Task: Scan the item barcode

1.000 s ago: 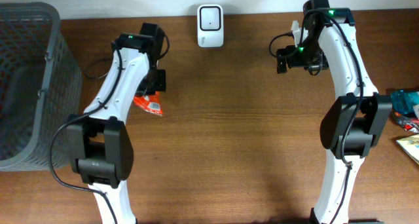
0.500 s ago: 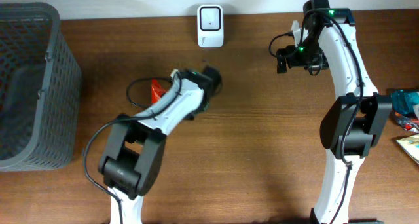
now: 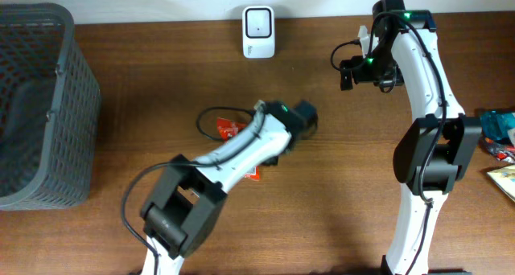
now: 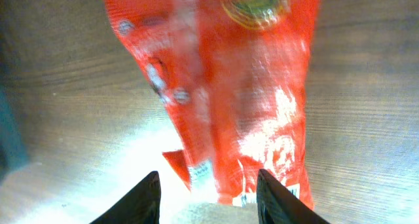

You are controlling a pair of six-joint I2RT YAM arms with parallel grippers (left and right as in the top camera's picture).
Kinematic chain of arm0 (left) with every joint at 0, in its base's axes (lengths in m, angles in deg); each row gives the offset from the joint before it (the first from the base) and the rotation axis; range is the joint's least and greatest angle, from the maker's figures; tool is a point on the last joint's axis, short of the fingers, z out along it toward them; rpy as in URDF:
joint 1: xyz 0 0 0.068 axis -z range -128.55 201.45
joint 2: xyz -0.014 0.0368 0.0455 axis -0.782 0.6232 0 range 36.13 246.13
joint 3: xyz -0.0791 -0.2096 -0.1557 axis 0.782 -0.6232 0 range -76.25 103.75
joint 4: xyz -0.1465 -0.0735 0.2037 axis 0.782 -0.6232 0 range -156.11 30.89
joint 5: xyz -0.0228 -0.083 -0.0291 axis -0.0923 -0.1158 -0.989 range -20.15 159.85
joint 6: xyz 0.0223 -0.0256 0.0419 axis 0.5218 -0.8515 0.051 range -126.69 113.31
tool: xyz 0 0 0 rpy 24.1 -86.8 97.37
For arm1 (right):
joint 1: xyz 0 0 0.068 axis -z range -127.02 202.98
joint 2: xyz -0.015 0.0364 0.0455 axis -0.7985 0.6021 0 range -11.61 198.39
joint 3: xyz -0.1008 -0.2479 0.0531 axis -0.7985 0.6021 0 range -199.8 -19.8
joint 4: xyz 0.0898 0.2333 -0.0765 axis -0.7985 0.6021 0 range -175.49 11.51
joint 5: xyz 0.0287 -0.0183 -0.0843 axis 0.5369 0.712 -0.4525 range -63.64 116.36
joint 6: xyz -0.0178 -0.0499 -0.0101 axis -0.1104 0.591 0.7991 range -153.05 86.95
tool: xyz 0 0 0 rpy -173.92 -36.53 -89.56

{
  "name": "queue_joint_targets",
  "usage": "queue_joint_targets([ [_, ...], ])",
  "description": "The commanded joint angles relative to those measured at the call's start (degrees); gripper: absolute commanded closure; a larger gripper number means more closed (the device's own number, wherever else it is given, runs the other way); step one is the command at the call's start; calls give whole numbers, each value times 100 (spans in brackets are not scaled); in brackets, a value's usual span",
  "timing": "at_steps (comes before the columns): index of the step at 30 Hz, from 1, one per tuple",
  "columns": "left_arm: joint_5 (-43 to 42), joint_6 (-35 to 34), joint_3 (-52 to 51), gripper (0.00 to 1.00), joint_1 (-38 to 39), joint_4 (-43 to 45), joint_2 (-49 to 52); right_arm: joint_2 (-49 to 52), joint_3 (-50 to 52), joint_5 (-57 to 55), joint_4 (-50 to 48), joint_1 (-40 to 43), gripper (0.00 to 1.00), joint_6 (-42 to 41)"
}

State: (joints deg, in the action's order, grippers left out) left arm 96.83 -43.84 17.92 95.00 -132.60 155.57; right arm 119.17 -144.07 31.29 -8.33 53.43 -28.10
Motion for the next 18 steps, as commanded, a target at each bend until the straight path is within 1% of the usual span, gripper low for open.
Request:
queue_joint_targets([
  [1,-1847,538,339,49,-1032,-138,-378,-201,24,-70,-2,-4,1,17],
  [2,-2658,1088,339,49,-1408,-127,-404,-201,24,-70,-4,-4,1,20],
  [4,-3956,1945,339,51,-2059,-122,-407,-201,24,-70,-2,-4,1,17],
  [5,-4415,2280,337,51,-2409,-166,-407,-201,24,-68,-2,-4,1,17],
  [7,-4487,2549,273,34,-2743,-269,-407,-201,24,-70,-2,-4,1,20],
  [9,-4693,2896,-13,23,-2824,-201,-407,-201,24,-70,-2,-4,1,20],
  [10,-5086,3206,-308,22,-2824,17,-407,-201,24,-70,-2,-4,1,20],
  [11,-5370,3370,-540,21,-2835,308,-407,-201,24,-70,-2,-4,1,20],
  [13,-5506,3425,-1008,20,-2870,879,-407,-201,24,-70,-2,-4,1,17],
  [15,-5508,3515,-1178,20,-2994,1001,-407,-201,24,-70,-2,-4,1,20],
  [18,-5635,3928,-1274,23,-3418,964,-407,-201,24,-70,-2,-4,1,17],
])
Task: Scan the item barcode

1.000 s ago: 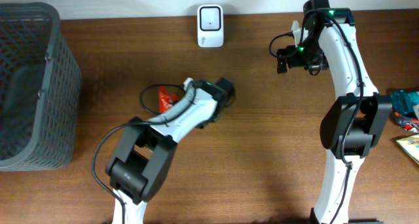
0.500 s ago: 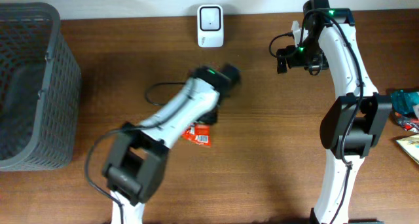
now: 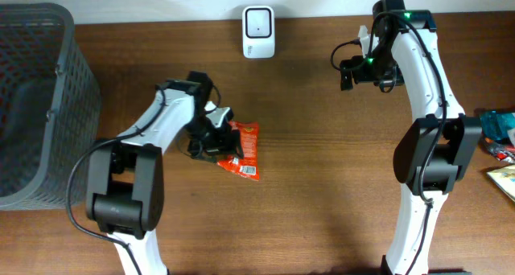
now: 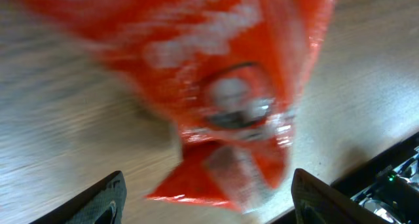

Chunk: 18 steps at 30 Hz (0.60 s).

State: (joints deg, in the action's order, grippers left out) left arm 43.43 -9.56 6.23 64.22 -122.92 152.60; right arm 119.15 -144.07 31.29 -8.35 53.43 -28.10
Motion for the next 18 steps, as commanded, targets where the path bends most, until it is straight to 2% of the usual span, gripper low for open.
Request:
queue_joint_targets([
  [1,-557,756,-249,24,-409,15,-109,-199,24,-70,0,-4,1,20],
  [4,-855,901,-800,27,-422,328,-109,-199,24,-68,0,-4,1,20],
  [8,-1405,901,-1429,30,-422,1174,-107,-199,24,-70,0,-4,1,20],
  [10,-1646,901,-1532,46,-422,1399,-109,-199,24,-70,0,-4,1,20],
  [13,-1574,898,-1530,76,-422,1434,-109,-199,24,-70,0,-4,1,17],
  [14,-1471,894,-1523,81,-422,1434,-109,-199,24,-70,0,-4,1,20],
  [16,-879,603,-1386,99,-422,1290,-111,-199,24,-70,0,-4,1,20],
  [18,-160,479,-944,100,-422,737,-111,-199,24,-70,0,-4,2,20],
])
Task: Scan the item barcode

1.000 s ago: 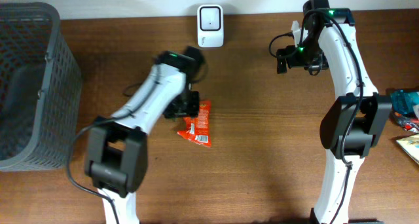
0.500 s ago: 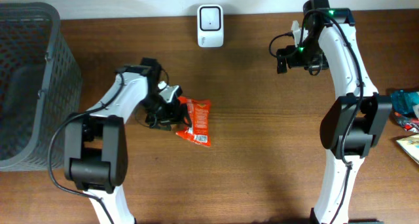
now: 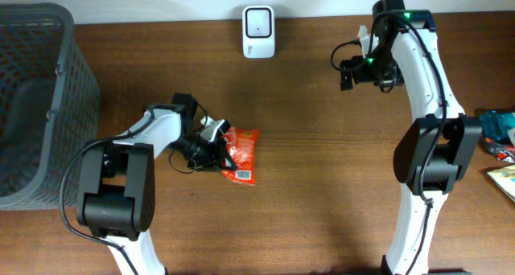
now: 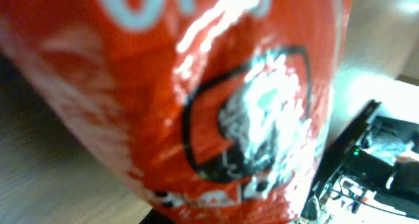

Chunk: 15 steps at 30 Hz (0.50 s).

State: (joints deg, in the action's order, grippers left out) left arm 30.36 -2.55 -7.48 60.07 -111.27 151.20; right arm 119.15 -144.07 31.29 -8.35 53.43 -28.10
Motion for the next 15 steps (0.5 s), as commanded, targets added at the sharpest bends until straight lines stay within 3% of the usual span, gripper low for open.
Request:
queue_joint_targets([
  [1,1464,-245,739,100,-7,-750,28,-199,24,-70,0,-4,1,20],
  [4,2806,-785,1753,100,35,-1502,28,-199,24,-70,0,-4,1,20],
  [7,5302,-2415,2900,100,280,-2199,28,-199,24,-70,0,-4,1,17],
  [12,7761,-3766,2942,100,999,-2256,140,-199,24,-70,0,-4,1,17],
  [15,8002,-3807,2789,100,1351,-2247,348,-199,24,-68,0,-4,1,20],
])
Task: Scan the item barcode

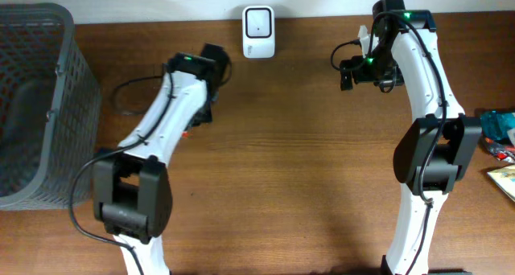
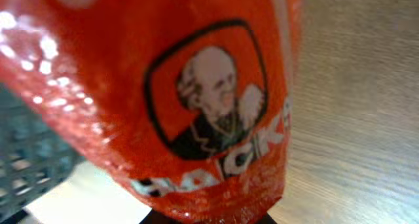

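Observation:
A red snack packet (image 2: 196, 99) with a portrait logo fills the left wrist view. My left gripper (image 2: 209, 219) is shut on its lower edge, and only dark finger bases show beneath it. In the overhead view the left gripper (image 1: 211, 66) is at the back of the table, just left of the white barcode scanner (image 1: 258, 31). There the arm hides the packet. My right gripper (image 1: 348, 72) hangs raised at the back right, away from both. Its jaws are too small and dark to read.
A grey mesh basket (image 1: 48, 106) stands at the left edge. A black cable (image 1: 121, 94) loops on the wooden table (image 1: 306, 186) beside the left arm. A few packaged items (image 1: 499, 138) lie at the right edge.
The packet has left the table, where it lay just right of the left gripper. The left gripper now holds it up at the back, next to the scanner. The right arm has not moved.
At first the left gripper stood open over the red packet mid-table. Then it was on the packet's left side, jaws wide. Then it was pressed close against the packet on the table. Now it holds the packet beside the scanner.

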You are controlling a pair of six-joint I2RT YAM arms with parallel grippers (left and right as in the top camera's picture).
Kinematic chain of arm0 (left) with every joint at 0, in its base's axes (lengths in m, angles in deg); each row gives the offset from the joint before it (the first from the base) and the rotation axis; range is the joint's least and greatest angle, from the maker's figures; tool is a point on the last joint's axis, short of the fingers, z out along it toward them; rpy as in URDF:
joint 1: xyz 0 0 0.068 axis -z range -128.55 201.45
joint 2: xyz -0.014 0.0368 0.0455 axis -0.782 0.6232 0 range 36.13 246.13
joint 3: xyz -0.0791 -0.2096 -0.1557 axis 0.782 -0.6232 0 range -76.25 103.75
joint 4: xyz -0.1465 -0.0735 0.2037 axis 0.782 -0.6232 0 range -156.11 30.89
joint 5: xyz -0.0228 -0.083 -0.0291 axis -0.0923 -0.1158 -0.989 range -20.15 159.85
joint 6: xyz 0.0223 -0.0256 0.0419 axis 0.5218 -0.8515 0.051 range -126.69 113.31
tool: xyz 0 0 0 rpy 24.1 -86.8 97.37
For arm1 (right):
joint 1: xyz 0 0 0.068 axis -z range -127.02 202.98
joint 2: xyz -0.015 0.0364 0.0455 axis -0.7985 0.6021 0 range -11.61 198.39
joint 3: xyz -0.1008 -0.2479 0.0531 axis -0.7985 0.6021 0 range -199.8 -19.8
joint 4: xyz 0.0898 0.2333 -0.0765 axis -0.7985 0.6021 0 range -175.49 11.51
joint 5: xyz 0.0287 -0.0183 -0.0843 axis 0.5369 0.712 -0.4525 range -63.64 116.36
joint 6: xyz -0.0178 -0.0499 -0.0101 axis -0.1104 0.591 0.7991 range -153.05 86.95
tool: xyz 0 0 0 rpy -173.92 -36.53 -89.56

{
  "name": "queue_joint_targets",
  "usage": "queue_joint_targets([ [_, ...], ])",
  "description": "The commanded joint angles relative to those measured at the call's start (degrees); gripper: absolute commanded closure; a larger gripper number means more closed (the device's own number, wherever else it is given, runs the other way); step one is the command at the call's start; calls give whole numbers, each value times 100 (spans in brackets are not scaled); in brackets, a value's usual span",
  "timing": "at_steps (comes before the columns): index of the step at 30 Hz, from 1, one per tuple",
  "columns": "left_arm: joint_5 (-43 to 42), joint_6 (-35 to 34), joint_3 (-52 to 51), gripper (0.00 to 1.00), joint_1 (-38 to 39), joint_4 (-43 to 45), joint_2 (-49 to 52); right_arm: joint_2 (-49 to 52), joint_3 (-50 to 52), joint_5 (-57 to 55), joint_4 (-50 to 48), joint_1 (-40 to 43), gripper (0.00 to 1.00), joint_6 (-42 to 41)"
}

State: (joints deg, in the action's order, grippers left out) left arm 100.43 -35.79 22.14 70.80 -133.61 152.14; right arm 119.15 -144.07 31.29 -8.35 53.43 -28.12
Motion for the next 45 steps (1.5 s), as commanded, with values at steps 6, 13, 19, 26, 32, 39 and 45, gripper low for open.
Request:
queue_joint_targets([
  [6,901,-756,-203,99,1344,-109,1064,-199,24,-70,0,-4,1,22],
  [13,-142,-754,-203,70,2411,-66,1119,-199,24,-70,-2,-4,1,20],
  [19,-531,-514,-160,38,2837,-175,1117,-199,24,-70,0,-4,1,20],
  [26,-1814,133,1954,66,1602,-960,940,-199,24,-70,0,-4,1,22],
  [32,-2476,225,1764,100,487,-855,968,-199,24,-70,0,-4,2,20],
  [39,-3921,605,-225,100,758,444,968,-199,24,-70,0,-4,1,20],
  [45,-3915,673,527,100,706,-109,962,-199,24,-70,0,-4,1,20],
])
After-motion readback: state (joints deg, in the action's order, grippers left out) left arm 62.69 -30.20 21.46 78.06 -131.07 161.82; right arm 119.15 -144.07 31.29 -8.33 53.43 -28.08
